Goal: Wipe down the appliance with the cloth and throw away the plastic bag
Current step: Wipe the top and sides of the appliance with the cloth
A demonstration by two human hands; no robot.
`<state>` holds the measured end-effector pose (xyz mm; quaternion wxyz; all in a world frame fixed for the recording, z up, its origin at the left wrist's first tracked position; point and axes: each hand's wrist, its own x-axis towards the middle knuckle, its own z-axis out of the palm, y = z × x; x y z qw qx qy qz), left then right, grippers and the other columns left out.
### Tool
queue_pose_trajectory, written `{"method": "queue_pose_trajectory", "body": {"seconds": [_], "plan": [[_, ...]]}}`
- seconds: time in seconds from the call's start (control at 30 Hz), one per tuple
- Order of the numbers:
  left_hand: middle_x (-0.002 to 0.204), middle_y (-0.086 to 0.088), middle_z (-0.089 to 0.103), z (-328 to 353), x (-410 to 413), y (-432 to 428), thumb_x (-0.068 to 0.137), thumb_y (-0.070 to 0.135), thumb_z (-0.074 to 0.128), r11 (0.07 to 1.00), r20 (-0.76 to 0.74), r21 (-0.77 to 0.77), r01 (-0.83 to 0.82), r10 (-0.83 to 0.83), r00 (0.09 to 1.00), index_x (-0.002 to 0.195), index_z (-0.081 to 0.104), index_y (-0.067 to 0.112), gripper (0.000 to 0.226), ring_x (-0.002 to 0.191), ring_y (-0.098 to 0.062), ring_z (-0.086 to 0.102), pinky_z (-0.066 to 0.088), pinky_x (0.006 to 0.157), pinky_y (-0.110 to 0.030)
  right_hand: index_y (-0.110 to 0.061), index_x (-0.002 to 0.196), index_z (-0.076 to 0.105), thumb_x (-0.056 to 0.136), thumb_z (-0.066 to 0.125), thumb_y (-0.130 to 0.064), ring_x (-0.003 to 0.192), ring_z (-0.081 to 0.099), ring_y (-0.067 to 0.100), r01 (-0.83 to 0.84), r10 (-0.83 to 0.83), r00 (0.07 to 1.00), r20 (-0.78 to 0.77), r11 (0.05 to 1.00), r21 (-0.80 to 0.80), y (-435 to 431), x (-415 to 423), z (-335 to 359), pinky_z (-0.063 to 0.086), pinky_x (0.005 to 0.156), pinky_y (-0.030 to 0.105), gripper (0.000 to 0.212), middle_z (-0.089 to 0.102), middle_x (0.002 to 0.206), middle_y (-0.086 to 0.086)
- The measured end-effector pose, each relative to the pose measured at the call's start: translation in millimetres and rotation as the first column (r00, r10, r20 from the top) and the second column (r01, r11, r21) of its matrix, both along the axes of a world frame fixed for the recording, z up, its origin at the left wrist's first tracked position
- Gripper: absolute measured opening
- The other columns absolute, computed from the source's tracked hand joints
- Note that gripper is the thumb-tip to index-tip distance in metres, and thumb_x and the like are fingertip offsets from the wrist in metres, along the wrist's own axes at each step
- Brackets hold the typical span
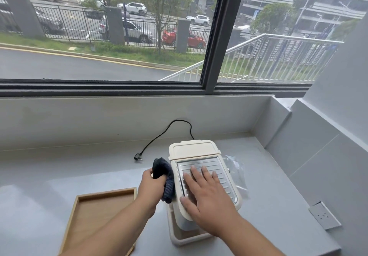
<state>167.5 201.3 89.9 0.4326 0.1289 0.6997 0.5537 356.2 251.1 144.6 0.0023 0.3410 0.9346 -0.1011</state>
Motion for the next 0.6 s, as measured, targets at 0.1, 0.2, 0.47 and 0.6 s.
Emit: {"method": "queue_pose_trajectory", "body": {"seconds": [0.1,0.2,0.47,0.6], "plan": [[0.108,-0.015,0.07,-2,-7,11,0.088,0.026,0.069,0.996,0.011,-0.039,-0.082,0.083,0.997,0.123,0.047,0.023,0.041,0.085,-0.042,0.071,0.056,0.061,-0.044,-0.041,0.162,0.009,0.095,0.014,-0.071,0.157,-0.013,0.02,0.003,-0.003,1.0,0.017,1.0,0.005,1,2,-9,-0.014,0.125,0.043,0.073,-0.002,0.172,-0.008],[0.101,-0.019,0.071,-1,-15,23,0.088,0.021,0.067,0.994,0.03,-0.034,-0.102,0.103,0.994,0.121,0.048,0.024,0.039,0.061,-0.034,0.064,0.05,0.049,-0.037,-0.043,0.161,0.007,0.095,0.013,-0.071,0.156,-0.016,0.019,0.007,-0.007,1.0,0.014,1.0,0.024,3,4,-13,-0.016,0.123,0.043,0.072,-0.005,0.172,-0.01],[0.104,-0.001,0.071,3,-33,66,0.09,0.012,0.06,0.985,-0.024,0.044,-0.164,0.165,0.986,0.105,0.056,0.033,0.027,0.09,-0.024,0.068,0.054,0.067,-0.037,-0.043,0.162,0.005,0.094,0.011,-0.07,0.154,-0.023,0.018,-0.015,0.015,1.0,0.019,0.999,0.031,4,2,-11,-0.019,0.122,0.043,0.073,-0.013,0.171,-0.011],[0.087,0.005,0.076,-2,-44,81,0.086,0.015,0.064,0.991,-0.059,0.064,-0.12,0.124,0.991,0.092,0.063,0.03,0.016,0.08,-0.021,0.068,0.056,0.068,-0.037,-0.043,0.162,0.005,0.093,0.012,-0.07,0.155,-0.023,0.021,-0.014,0.014,1.0,0.013,1.0,0.023,5,1,-12,-0.018,0.122,0.045,0.074,-0.014,0.17,-0.011]]}}
